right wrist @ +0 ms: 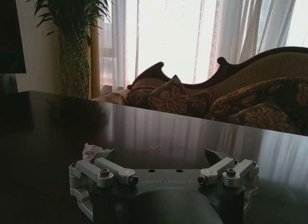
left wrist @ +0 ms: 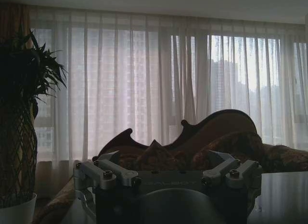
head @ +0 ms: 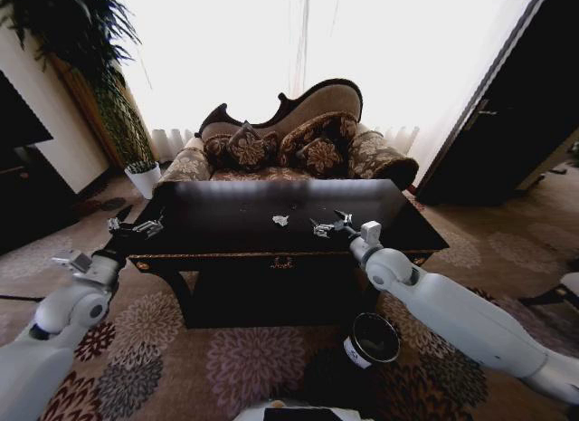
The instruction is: Move to the front of the table and place the trash on the table into the trash bin.
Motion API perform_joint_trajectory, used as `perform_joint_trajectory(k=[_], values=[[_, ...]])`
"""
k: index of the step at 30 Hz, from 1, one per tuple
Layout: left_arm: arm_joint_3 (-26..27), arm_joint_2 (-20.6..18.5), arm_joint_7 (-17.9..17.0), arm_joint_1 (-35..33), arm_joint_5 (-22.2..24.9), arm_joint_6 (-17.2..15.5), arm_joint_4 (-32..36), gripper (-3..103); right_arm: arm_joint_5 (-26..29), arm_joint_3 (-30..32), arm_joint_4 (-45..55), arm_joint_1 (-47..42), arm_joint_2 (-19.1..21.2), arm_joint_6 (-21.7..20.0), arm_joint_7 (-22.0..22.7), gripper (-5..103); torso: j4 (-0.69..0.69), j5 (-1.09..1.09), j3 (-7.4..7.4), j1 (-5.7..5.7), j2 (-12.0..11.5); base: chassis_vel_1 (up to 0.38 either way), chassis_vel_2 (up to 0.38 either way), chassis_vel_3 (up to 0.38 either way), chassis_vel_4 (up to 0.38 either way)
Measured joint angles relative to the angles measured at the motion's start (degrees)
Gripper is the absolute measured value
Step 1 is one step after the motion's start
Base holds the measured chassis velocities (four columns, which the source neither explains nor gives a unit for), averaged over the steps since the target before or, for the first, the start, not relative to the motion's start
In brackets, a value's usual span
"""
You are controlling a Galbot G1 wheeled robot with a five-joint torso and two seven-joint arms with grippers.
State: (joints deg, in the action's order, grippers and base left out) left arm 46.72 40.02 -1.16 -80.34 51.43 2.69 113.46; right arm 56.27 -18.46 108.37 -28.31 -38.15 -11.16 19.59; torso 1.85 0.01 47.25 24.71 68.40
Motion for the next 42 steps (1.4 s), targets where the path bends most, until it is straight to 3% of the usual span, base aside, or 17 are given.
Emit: perform_joint_trajectory(k=[8, 21, 42], values=[[0.0, 0.0, 0.0, 0.0, 0.0, 0.0, 0.0, 100, 0.62, -4.31, -1.66, 2.7, -2.46, -0.19, 0.38, 100, 0.01, -0.01, 0.0, 0.0, 0.0, 0.0, 0.0, 0.0, 0.0], [0.0, 0.0, 0.0, 0.0, 0.0, 0.0, 0.0, 100, 1.89, -14.63, -7.17, 14.88, -6.7, 0.07, 0.05, 100, 0.0, 0.0, 0.0, 0.0, 0.0, 0.0, 0.0, 0.0, 0.0], [0.0, 0.0, 0.0, 0.0, 0.0, 0.0, 0.0, 100, 0.65, -18.14, -13.69, 15.51, -10.67, 1.14, -1.46, 100, 0.01, -0.01, 0.0, 0.0, 0.01, 0.0, 0.0, 0.0, 0.0]])
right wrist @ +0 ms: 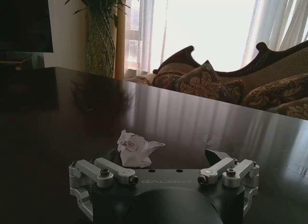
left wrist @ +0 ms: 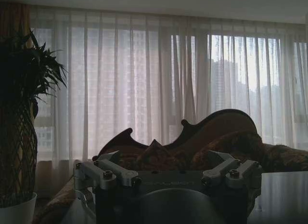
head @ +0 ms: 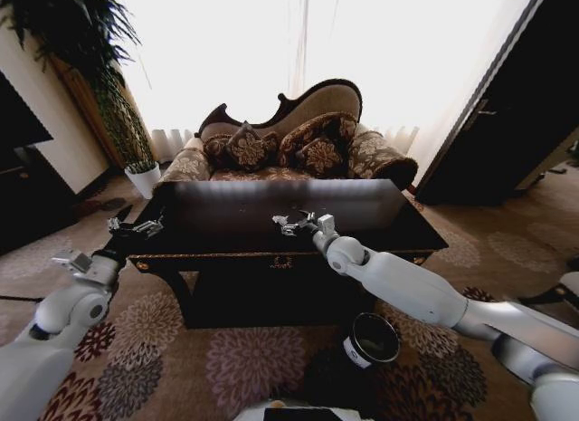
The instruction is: Move to the front of the table and place the trash on the table into the trash bin.
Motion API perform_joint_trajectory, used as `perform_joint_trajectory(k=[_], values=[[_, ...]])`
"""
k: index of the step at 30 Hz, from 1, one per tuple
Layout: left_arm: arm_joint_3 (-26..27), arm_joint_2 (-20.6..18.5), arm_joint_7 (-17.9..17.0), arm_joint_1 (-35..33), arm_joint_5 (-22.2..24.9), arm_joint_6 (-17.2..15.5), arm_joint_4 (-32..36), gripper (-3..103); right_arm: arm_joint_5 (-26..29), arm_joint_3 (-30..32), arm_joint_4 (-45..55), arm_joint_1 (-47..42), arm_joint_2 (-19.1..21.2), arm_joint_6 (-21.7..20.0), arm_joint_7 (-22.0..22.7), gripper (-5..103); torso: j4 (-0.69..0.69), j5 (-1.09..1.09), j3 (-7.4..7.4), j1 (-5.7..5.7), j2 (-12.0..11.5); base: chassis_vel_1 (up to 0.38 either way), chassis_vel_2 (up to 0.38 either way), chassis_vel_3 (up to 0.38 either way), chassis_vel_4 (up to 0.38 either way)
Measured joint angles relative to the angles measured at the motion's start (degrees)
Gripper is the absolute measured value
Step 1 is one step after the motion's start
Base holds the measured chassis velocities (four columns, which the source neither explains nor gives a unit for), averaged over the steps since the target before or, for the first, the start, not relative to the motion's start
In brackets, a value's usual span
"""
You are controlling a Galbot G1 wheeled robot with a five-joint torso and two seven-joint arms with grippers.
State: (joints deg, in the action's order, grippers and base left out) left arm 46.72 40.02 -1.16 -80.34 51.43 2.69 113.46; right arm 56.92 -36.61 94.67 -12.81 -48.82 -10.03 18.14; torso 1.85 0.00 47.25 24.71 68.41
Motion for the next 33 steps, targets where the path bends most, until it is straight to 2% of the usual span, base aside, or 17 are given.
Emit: perform_joint_trajectory(k=[5, 6, 9, 11, 12, 15, 16, 18, 19, 22, 23, 24, 25, 26, 30, 31, 33], values=[[0.0, 0.0, 0.0, 0.0, 0.0, 0.0, 0.0, 100, 0.0, -0.81, -0.74, 0.34, -0.37, 0.07, -0.35, 100, 0.0, 0.0, 0.0, 0.0, 0.0, 0.0, 0.0, 0.0, 0.0], [0.0, 0.0, 0.0, 0.0, 0.0, 0.0, 0.0, 100, 0.01, -1.03, -0.97, 0.5, -0.49, 0.15, -0.59, 103, 0.0, 0.0, 0.0, 0.0, 0.0, 0.0, 0.0, 0.0, 0.0], [0.0, 0.0, 0.0, 0.0, 0.0, 0.0, 0.0, 100, -0.02, -1.46, -1.31, 0.68, -0.64, 0.43, -0.86, 90, 0.0, 0.0, 0.0, 0.0, 0.0, 0.0, 0.0, 0.0, 0.0], [0.0, 0.0, 0.0, 0.0, 0.0, 0.0, 0.0, 100, -0.16, -1.65, -1.5, 0.7, -0.7, 0.54, -0.97, 90, 0.0, 0.0, -0.01, 0.0, 0.0, 0.0, 0.0, 0.0, 0.0], [0.0, 0.0, 0.0, 0.0, 0.0, 0.0, 0.0, 100, -0.23, -1.69, -1.62, 0.7, -0.75, 0.59, -1.0, 79, 0.0, 0.0, -0.01, 0.0, 0.01, 0.0, 0.0, 0.0, 0.0], [0.0, 0.0, 0.0, 0.0, 0.0, 0.0, 0.0, 100, -0.31, -1.72, -1.83, 0.64, -0.86, 0.67, -1.02, 79, 0.0, 0.0, -0.02, -0.01, 0.01, 0.0, 0.0, 0.0, 0.0], [0.0, 0.0, 0.0, 0.0, 0.0, 0.0, 0.0, 100, -0.33, -1.71, -1.84, 0.6, -0.87, 0.7, -1.03, 68, -0.01, 0.0, -0.02, -0.01, 0.01, 0.0, 0.0, 0.0, 0.0], [0.0, 0.0, 0.0, 0.0, 0.0, 0.0, 0.0, 100, -0.33, -1.69, -1.84, 0.57, -0.87, 0.71, -1.03, 68, -0.01, 0.0, -0.02, -0.01, 0.01, 0.0, 0.0, 0.0, 0.0], [0.0, 0.0, 0.0, 0.0, 0.0, 0.0, 0.0, 100, -0.33, -1.66, -1.78, 0.56, -0.87, 0.71, -1.03, 57, -0.01, 0.0, -0.01, -0.01, 0.01, 0.0, 0.0, 0.0, 0.0], [0.0, 0.0, 0.0, 0.0, 0.0, 0.0, 0.0, 100, -0.33, -1.66, -1.65, 0.55, -0.87, 0.71, -0.91, 57, 0.0, 0.0, -0.01, -0.01, 0.01, 0.0, 0.0, 0.0, 0.0], [0.0, 0.0, 0.0, 0.0, 0.0, 0.0, 0.0, 100, -0.36, -1.63, -1.66, 0.53, -0.86, 0.71, -0.71, 46, 0.0, 0.0, -0.01, -0.01, 0.0, 0.0, 0.0, 0.0, 0.0], [0.0, 0.0, 0.0, 0.0, 0.0, 0.0, 0.0, 100, -0.38, -1.61, -1.65, 0.48, -0.86, 0.71, -0.64, 46, 0.0, 0.0, -0.01, -0.01, 0.0, 0.0, 0.0, 0.0, 0.0], [0.0, 0.0, 0.0, 0.0, 0.0, 0.0, 0.0, 100, -0.4, -1.6, -1.65, 0.45, -0.85, 0.71, -0.61, 36, 0.0, 0.0, -0.01, -0.01, 0.01, 0.0, 0.0, 0.0, 0.0], [0.0, 0.0, 0.0, 0.0, 0.0, -0.01, 0.0, 100, -0.43, -1.54, -1.6, 0.33, -0.79, 0.71, -0.58, 30, 0.0, 0.0, -0.01, -0.01, 0.01, 0.0, 0.0, 0.0, 0.0], [0.0, 0.0, 0.0, 0.0, 0.0, 0.0, 0.0, 100, -0.54, -1.34, -1.19, -0.07, -0.55, 0.72, -0.55, 30, 0.0, 0.0, -0.01, -0.01, 0.01, 0.0, 0.0, 0.0, 0.0], [0.0, 0.0, 0.0, 0.0, 0.0, 0.0, 0.0, 100, -0.57, -1.29, -1.11, -0.14, -0.49, 0.72, -0.54, 14, 0.0, 0.0, 0.0, -0.01, 0.0, 0.0, 0.0, 0.0, 0.0], [0.0, 0.0, 0.0, 0.0, 0.0, 0.0, 0.0, 100, -0.57, -1.23, -1.04, -0.22, -0.44, 0.73, -0.5, 14, 0.0, 0.0, 0.0, -0.01, 0.0, 0.0, 0.0, 0.0, 0.0]])
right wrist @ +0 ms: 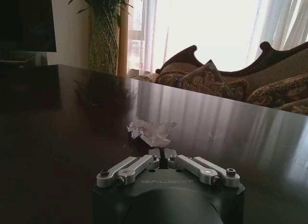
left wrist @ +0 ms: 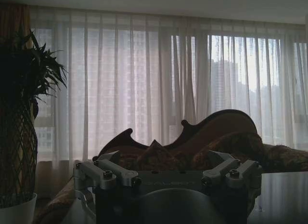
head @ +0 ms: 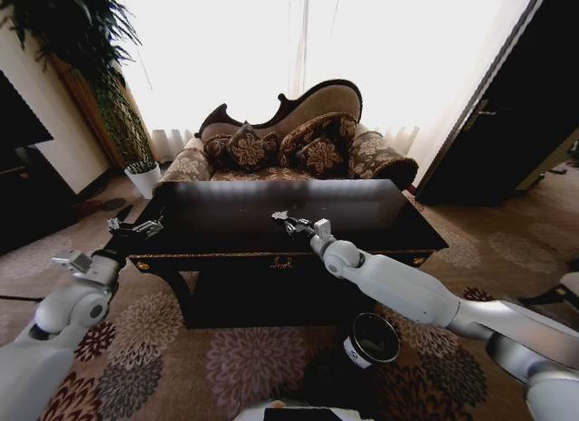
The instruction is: Move to the front of the table and place the trash on the table into the trash bin.
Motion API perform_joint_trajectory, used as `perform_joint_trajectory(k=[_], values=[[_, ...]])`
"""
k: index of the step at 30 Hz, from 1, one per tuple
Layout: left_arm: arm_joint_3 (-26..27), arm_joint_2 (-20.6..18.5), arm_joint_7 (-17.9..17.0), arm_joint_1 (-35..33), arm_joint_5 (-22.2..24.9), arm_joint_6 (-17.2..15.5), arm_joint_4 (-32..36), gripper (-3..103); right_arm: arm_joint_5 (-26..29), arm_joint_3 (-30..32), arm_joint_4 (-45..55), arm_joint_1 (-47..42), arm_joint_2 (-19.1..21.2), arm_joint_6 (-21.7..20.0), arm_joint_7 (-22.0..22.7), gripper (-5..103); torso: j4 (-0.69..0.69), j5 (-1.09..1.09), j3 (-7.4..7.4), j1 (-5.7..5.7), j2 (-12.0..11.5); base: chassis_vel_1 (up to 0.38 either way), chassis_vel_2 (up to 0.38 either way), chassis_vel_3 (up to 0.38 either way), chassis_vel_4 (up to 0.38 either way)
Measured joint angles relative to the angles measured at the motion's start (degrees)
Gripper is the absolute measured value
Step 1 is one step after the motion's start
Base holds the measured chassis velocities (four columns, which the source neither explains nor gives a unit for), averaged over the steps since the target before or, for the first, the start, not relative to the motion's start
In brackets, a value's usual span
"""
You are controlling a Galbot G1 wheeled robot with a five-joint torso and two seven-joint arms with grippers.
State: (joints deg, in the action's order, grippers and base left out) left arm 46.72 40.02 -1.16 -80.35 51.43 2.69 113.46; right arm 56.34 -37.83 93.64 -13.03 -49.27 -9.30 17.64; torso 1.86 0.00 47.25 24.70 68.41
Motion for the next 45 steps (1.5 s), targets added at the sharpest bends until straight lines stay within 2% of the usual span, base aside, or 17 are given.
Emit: perform_joint_trajectory(k=[1, 14, 16, 18, 20, 23, 24, 27, 28, 30, 32, 33, 36, 37, 38, 39, 45], values=[[0.0, 0.0, 0.0, 0.0, 0.0, 0.0, 0.0, 100, 0.0, 0.03, 0.06, -0.05, 0.03, 0.0, 0.03, 3, 0.0, 0.0, 0.0, 0.0, 0.0, 0.0, 0.0, 0.0, 0.0], [0.0, 0.0, 0.0, 0.0, 0.0, 0.0, 0.0, 100, -0.24, 0.22, 1.27, -0.4, 0.61, 0.23, 0.31, -3, 0.0, 0.0, 0.01, 0.01, 0.0, 0.0, 0.0, 0.0, 0.0], [0.0, 0.0, 0.0, 0.0, 0.0, 0.0, 0.0, 100, -0.4, 0.43, 1.65, -0.52, 0.88, 0.37, 0.2, 7, 0.0, 0.0, 0.01, 0.01, 0.0, 0.0, 0.0, 0.0, 0.0], [0.0, 0.0, 0.0, 0.0, 0.0, 0.0, 0.0, 100, -0.46, 0.56, 1.89, -0.56, 1.04, 0.43, 0.09, 7, 0.0, 0.0, 0.01, 0.01, 0.0, 0.0, 0.0, 0.0, 0.0], [0.0, 0.0, 0.0, 0.0, 0.0, 0.0, 0.0, 100, -0.57, 0.87, 2.44, -0.62, 1.4, 0.53, -0.13, 23, 0.0, 0.0, 0.01, 0.01, 0.0, 0.0, 0.0, 0.0, 0.0], [0.0, 0.0, 0.0, 0.0, 0.0, 0.0, 0.0, 100, -0.66, 1.1, 2.7, -0.63, 1.62, 0.62, -0.36, 28, 0.0, 0.0, 0.01, 0.01, 0.0, 0.0, 0.0, 0.0, 0.0], [0.0, 0.0, 0.0, 0.0, 0.0, 0.0, 0.0, 100, -0.69, 1.18, 2.69, -0.65, 1.62, 0.65, -0.43, 39, 0.0, 0.0, 0.01, 0.01, 0.0, 0.0, 0.0, 0.0, 0.0], [0.0, 0.0, 0.0, 0.0, 0.0, 0.0, 0.0, 100, -0.8, 1.23, 2.4, -0.69, 1.52, 0.71, -0.56, 39, 0.0, 0.0, 0.01, 0.01, 0.0, 0.0, 0.0, 0.0, 0.0], [0.0, 0.0, 0.0, 0.0, 0.0, 0.0, 0.0, 100, -0.87, 1.23, 2.19, -0.7, 1.41, 0.74, -0.64, 51, 0.0, 0.0, 0.01, 0.01, 0.0, 0.0, 0.0, 0.0, 0.0], [0.0, 0.0, 0.0, 0.0, 0.0, 0.0, 0.0, 100, -0.92, 1.24, 1.92, -0.71, 1.24, 0.78, -0.73, 51, 0.0, 0.0, 0.0, 0.01, -0.01, 0.0, 0.0, 0.0, 0.0], [0.0, 0.0, 0.0, 0.0, 0.0, 0.0, 0.0, 100, -0.93, 1.2, 1.53, -0.6, 0.92, 0.81, -0.95, 61, 0.0, 0.0, 0.01, 0.01, 0.0, 0.0, 0.0, 0.0, 0.0], [0.0, 0.0, 0.0, 0.0, 0.0, 0.0, 0.0, 100, -0.85, 1.07, 1.21, -0.3, 0.64, 0.82, -1.33, 73, 0.0, 0.0, 0.0, 0.01, 0.0, 0.0, 0.0, 0.0, 0.0], [0.0, 0.0, 0.0, 0.0, 0.0, 0.0, 0.0, 100, -0.68, 0.87, 0.68, 0.1, 0.29, 0.82, -1.84, 73, 0.0, 0.0, 0.0, 0.01, 0.0, 0.0, 0.0, 0.0, 0.0], [0.0, 0.0, 0.0, 0.0, 0.0, 0.0, 0.0, 100, -0.46, 0.58, 0.27, 0.52, 0.04, 0.81, -2.14, 84, 0.0, 0.0, 0.01, 0.01, -0.01, 0.0, 0.0, 0.0, 0.0], [0.0, 0.0, 0.0, 0.0, 0.0, 0.0, 0.0, 100, -0.33, 0.26, -0.11, 0.94, -0.2, 0.83, -2.36, 84, 0.0, 0.0, 0.0, 0.01, -0.01, 0.0, 0.0, 0.0, 0.0], [0.0, 0.0, 0.0, 0.0, 0.0, 0.0, 0.0, 100, -0.25, -0.16, -0.65, 1.45, -0.48, 0.88, -2.6, 94, 0.0, 0.0, 0.0, 0.01, -0.01, 0.0, 0.0, 0.0, 0.0], [0.0, 0.0, 0.0, 0.0, 0.0, 0.0, 0.0, 100, -0.06, -1.59, -3.33, 3.14, -2.09, 1.17, -3.19, 100, 0.0, 0.0, 0.0, 0.01, -0.01, 0.0, 0.0, 0.0, 0.0]])
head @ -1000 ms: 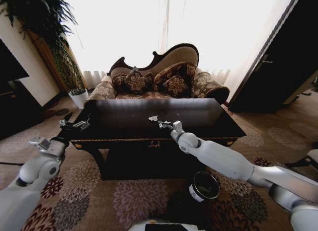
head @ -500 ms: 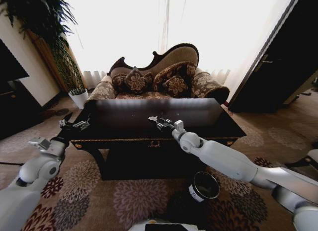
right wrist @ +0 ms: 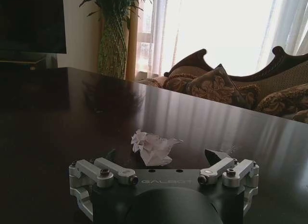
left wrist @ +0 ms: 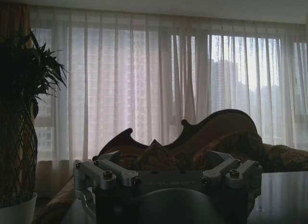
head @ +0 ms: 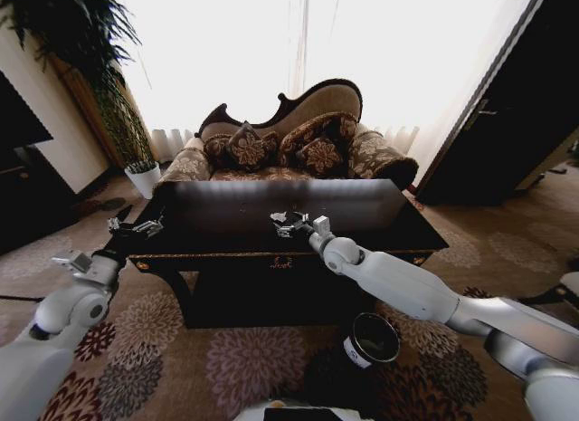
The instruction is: Move to the front of the table and place the trash on the table into the trash bin.
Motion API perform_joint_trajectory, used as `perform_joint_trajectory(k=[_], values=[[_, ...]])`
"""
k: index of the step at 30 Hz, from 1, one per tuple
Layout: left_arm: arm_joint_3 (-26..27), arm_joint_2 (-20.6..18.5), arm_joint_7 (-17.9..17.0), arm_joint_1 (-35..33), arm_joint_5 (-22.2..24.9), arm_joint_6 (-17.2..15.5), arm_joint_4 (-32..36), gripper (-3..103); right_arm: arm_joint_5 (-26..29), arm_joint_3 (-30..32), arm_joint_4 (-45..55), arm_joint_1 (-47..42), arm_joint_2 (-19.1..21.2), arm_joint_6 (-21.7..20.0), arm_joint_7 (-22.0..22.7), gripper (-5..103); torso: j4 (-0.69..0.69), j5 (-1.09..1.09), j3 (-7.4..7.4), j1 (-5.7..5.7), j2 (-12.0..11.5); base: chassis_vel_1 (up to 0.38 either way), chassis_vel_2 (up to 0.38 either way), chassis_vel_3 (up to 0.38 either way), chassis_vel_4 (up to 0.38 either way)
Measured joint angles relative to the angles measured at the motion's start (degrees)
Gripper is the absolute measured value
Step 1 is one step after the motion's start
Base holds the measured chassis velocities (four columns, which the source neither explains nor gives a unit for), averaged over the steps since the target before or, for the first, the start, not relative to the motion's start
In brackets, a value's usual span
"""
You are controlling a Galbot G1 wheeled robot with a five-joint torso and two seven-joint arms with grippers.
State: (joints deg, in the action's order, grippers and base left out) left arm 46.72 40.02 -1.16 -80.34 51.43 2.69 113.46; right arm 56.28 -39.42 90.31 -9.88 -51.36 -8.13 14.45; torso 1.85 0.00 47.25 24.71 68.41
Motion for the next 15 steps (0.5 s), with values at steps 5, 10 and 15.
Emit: perform_joint_trajectory(k=[5, 10, 15], values=[[0.0, 0.0, 0.0, 0.0, 0.0, 0.0, 0.0, 100, -0.06, -1.16, -2.8, 0.97, -1.45, 0.59, -0.48, 100, 0.0, 0.0, 0.0, 0.0, 0.0, 0.0, 0.0, 0.0, 0.0], [0.0, 0.0, 0.0, 0.0, 0.0, 0.0, 0.0, 100, -0.36, -2.32, -4.42, 1.7, -2.46, 1.65, -0.74, 103, 0.0, 0.0, -0.02, -0.01, 0.0, 0.0, 0.0, 0.0, 0.0], [0.0, 0.0, -0.01, 0.0, 0.0, 0.0, 0.0, 100, -0.35, -2.95, -4.97, 2.28, -2.71, 2.1, -0.94, 94, 0.0, 0.0, -0.01, -0.01, 0.0, 0.0, 0.0, 0.0, 0.0]])
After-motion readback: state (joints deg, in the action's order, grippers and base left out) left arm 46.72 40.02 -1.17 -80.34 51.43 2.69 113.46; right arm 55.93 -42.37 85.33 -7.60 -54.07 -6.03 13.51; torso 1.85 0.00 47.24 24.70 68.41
